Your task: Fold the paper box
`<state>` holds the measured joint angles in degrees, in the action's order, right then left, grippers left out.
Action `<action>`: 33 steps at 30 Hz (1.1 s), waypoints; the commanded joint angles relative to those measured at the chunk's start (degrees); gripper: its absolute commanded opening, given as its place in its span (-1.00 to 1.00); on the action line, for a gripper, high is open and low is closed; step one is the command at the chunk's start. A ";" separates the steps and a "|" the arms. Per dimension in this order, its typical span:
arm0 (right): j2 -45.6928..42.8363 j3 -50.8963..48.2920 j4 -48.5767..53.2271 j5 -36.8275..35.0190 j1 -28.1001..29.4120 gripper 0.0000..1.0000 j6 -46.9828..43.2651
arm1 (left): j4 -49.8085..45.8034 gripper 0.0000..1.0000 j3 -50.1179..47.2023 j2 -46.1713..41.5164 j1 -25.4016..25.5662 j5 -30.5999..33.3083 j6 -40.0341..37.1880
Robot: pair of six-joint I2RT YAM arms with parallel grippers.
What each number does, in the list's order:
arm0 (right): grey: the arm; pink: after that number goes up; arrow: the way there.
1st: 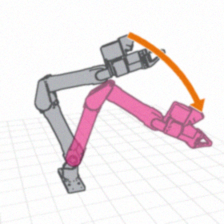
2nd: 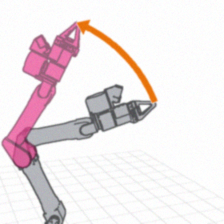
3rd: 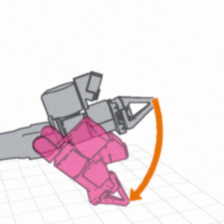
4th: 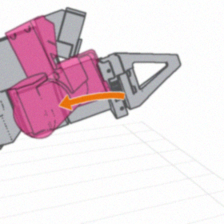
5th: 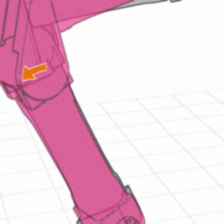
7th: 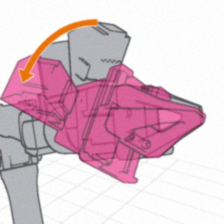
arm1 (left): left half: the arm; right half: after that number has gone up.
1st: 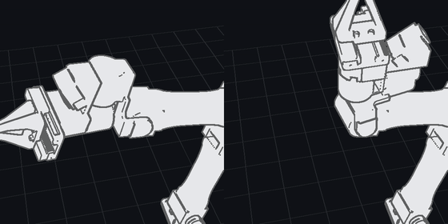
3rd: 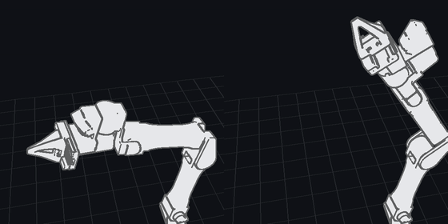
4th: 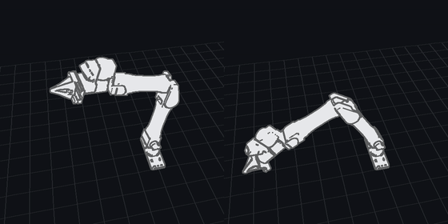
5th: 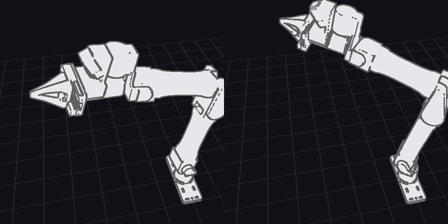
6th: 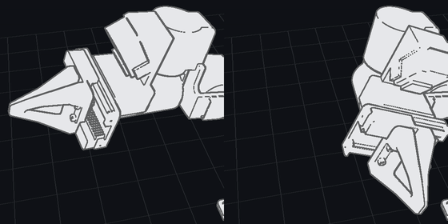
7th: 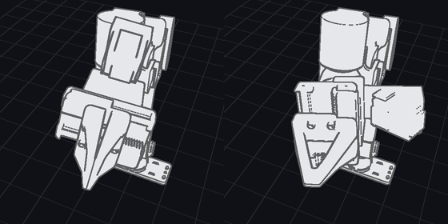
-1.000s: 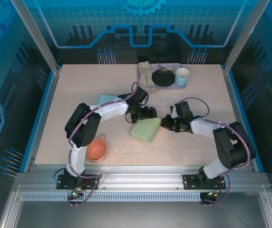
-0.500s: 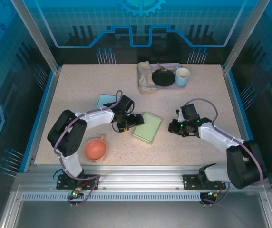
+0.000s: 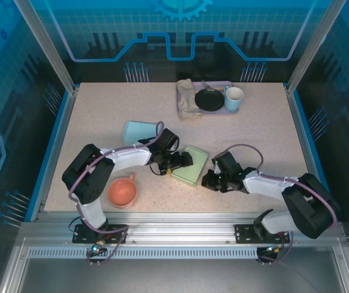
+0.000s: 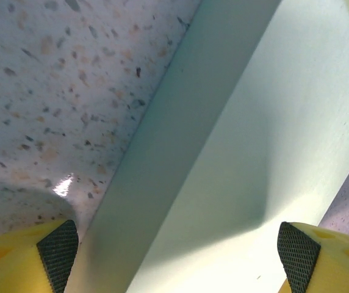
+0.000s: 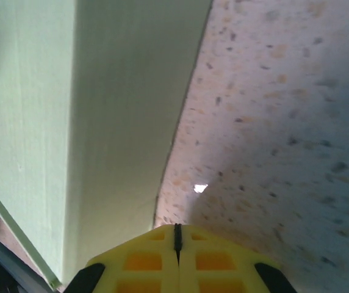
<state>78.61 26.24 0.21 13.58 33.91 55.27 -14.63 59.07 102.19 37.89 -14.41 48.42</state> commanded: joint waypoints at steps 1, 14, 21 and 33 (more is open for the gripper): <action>2.45 -0.49 -6.06 0.14 1.94 -0.92 4.59 | 0.96 0.78 -1.06 -0.43 1.81 -0.97 2.74; 3.22 -3.19 -21.19 0.98 3.64 -0.92 11.57 | 14.55 0.77 0.08 3.36 9.70 -7.16 15.57; -4.03 -4.85 -17.12 -2.38 3.79 -0.90 11.47 | 2.06 0.77 6.46 1.47 4.95 -2.91 10.19; -16.65 9.35 29.51 -23.82 0.41 0.04 -17.26 | -17.71 0.81 4.15 -9.19 -4.68 12.01 2.86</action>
<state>63.44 33.10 17.78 -3.36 36.36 48.86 -26.92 66.19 96.88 32.29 -4.56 52.77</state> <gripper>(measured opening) 0.504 0.908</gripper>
